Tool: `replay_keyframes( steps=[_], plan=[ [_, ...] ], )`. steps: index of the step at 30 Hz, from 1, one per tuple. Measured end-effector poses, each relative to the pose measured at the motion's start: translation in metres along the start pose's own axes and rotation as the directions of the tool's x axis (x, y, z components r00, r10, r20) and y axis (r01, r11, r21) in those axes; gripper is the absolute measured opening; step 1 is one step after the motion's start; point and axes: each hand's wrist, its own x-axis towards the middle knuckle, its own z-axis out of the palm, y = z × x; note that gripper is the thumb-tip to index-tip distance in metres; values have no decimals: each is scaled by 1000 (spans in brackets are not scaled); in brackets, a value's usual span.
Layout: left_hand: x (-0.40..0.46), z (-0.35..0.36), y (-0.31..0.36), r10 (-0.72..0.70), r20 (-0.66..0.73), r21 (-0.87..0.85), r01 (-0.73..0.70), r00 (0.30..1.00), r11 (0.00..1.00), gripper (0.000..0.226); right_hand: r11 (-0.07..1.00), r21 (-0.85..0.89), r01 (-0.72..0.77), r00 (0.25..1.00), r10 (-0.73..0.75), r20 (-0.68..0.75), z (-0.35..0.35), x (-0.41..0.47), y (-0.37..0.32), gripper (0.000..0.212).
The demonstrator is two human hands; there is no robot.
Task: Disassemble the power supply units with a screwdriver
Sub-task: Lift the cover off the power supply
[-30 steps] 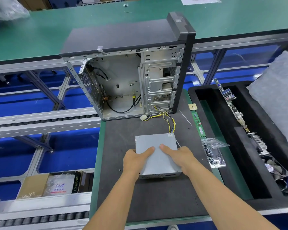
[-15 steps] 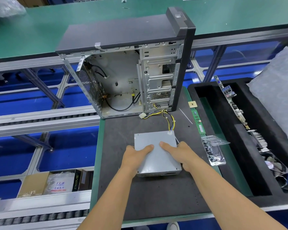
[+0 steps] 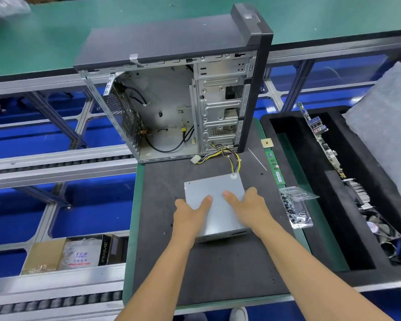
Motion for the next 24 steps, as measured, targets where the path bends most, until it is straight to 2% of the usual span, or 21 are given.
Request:
replay_keyframes(
  steps=[4,8,10,12,14,15,17,18,20,22,24],
  plan=[
    [2,-3,3,49,-3,0,-49,999,999,56,999,8,-33,999,33,14,-2,-1,4,61],
    [2,-6,0,108,35,-97,-104,994,990,39,999,-3,-48,999,48,13,1,-3,6,65],
    [1,-9,-5,137,64,-161,-125,989,979,29,998,-63,4,1000,-5,-17,4,-7,4,65],
    [0,-17,-8,187,121,-183,-163,975,969,24,980,-171,107,993,-115,-38,5,-12,-1,87],
    [3,-30,-16,237,187,-205,-198,953,959,21,880,-389,273,953,-303,-16,3,-17,-7,124],
    [4,-38,-20,253,225,-217,-205,941,954,28,782,-480,397,902,-430,45,1,-18,-11,134],
    [8,-50,-31,297,320,-192,-245,900,950,62,559,-560,611,769,-588,251,-2,-17,-21,142],
    [10,-55,-36,309,368,-141,-276,877,951,78,466,-592,657,732,-582,355,-3,-14,-26,145],
    [8,-60,-43,311,434,-24,-334,846,942,101,335,-664,669,730,-467,499,-2,-9,-37,150],
    [8,-61,-47,316,461,28,-369,829,929,109,247,-724,644,755,-358,549,0,-6,-44,153],
    [8,-61,-49,334,468,45,-399,818,916,110,176,-754,633,758,-338,558,6,-7,-50,152]
  ],
)
